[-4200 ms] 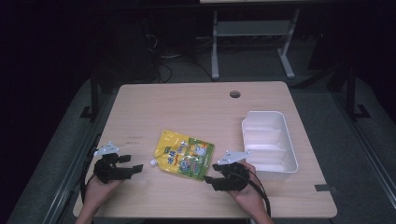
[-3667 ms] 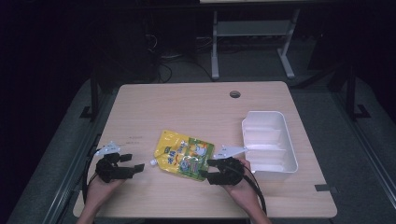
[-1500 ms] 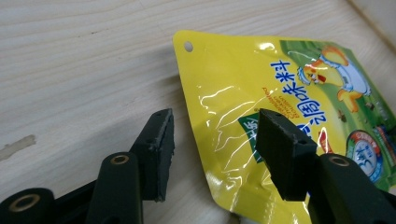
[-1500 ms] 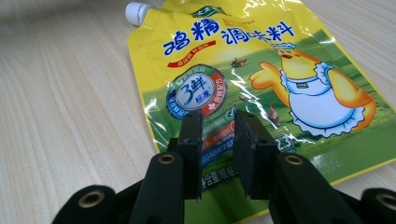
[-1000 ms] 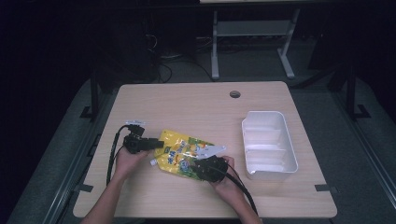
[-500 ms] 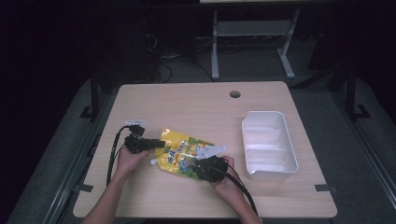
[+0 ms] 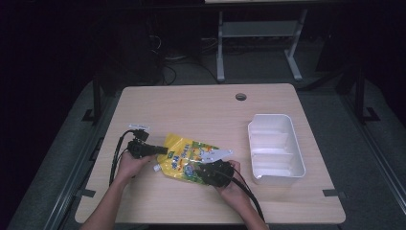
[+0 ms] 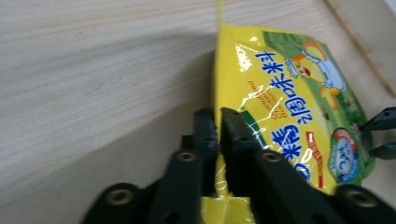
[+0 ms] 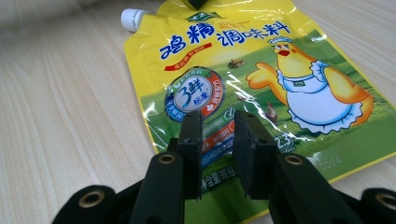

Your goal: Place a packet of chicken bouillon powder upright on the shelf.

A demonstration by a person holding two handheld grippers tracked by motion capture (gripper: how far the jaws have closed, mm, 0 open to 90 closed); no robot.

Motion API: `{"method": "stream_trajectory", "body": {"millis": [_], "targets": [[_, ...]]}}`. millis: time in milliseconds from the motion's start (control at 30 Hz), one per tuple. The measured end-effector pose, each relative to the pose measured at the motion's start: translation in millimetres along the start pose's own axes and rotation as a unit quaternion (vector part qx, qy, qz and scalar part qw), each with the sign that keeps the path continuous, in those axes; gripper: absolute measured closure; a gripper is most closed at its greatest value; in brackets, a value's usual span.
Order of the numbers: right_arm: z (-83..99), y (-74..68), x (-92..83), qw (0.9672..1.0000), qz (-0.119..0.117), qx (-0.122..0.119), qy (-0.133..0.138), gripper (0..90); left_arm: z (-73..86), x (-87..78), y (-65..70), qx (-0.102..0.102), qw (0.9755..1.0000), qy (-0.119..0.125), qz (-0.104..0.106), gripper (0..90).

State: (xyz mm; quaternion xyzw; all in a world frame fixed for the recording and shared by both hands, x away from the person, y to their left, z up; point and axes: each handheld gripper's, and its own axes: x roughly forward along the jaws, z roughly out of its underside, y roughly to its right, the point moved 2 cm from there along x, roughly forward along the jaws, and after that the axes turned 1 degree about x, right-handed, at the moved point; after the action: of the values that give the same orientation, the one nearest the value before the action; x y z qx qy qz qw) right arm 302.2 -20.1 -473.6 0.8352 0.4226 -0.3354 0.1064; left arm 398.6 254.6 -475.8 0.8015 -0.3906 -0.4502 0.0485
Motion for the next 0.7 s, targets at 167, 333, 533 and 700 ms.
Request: {"method": "stream_trajectory", "body": {"millis": [167, 333, 533, 700], "targets": [[0.1, 0.1, -0.1, 1.0, 0.0, 0.001, 0.0, 71.3, -0.6, -3.3, 2.2, 0.007, 1.0, -0.001, 0.005, 89.5], [-0.5, -0.4, -0.9, 0.9999, -0.01, 0.002, -0.003, 62.8, -2.6, -11.5, 8.5, 0.021, 0.9997, 0.005, 0.013, 89.8], [-5.0, -2.2, -11.5, 0.9998, -0.013, 0.009, 0.014, 59.9, -8.3, -27.3, 23.6, 0.049, 0.9975, 0.022, 0.047, 89.9], [-13.1, -3.5, -26.6, 0.9989, -0.021, 0.008, 0.041, 57.5, -18.6, -40.2, 43.3, 0.073, 0.994, 0.037, 0.073, 90.0]]}}
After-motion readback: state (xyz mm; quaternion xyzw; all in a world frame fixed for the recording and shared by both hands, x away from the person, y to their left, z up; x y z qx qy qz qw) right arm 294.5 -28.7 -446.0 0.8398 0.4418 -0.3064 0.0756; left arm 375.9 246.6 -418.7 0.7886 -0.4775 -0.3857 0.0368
